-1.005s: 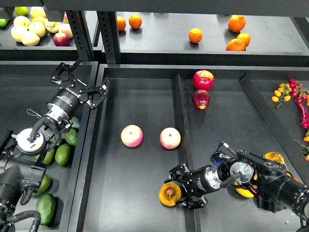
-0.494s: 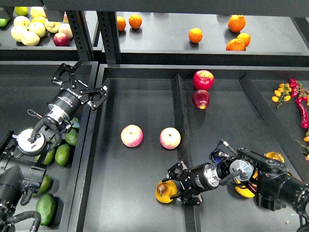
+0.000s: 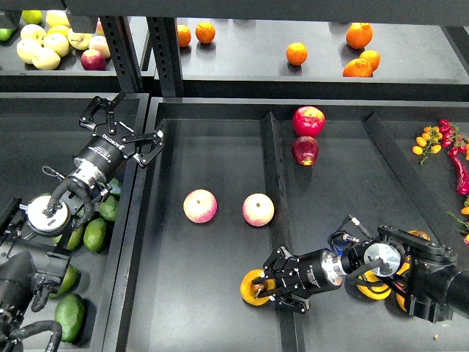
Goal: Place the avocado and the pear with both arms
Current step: 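Carry the fruit half into the bin of fruit halves and lower it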
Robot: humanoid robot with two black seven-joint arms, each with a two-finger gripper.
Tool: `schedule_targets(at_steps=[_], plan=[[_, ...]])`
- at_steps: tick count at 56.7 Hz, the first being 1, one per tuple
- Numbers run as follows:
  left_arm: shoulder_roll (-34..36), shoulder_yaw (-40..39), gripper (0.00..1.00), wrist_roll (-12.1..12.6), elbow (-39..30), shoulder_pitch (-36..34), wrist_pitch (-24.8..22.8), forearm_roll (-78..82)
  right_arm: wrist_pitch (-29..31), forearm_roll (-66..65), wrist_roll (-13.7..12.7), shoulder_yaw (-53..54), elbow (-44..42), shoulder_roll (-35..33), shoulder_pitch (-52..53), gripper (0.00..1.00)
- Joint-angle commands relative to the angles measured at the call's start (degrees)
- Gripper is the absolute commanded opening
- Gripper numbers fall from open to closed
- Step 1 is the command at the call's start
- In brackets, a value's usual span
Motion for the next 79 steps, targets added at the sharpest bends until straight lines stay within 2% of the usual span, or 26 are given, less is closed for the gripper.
schedule_targets(at_steps=[1,24,39,56,79], plan=[[0.0,0.17,0.98,0.0,0.0,0.0,0.0,0.0,0.0,1.26,0.0,-0.09,-0.18,-0.38,0.4,0.04],[0.0,0.43,0.98,0.0,-0.26,0.35,0.0,0.0,0.0,7.33,0.0,0.26,0.26,-1.61,7.69,0.02],[0.0,0.43,0.98,0.0,-0.44,0.35,0.0,0.0,0.0,13.12,0.0,-3.08,4.04,-11.71,12.79,0.03],[0.0,0.69,0.98,0.09,-0.44,0.26,0.0,0.0,0.0,20.6,0.0,-7.83,2.73,-16.99,12.0,0.03],[0.0,0.52,0.99,0.09,-0.44,0.44,0.0,0.0,0.0,23.06,0.0,-9.5,-2.54,-15.24,4.62,0.04]])
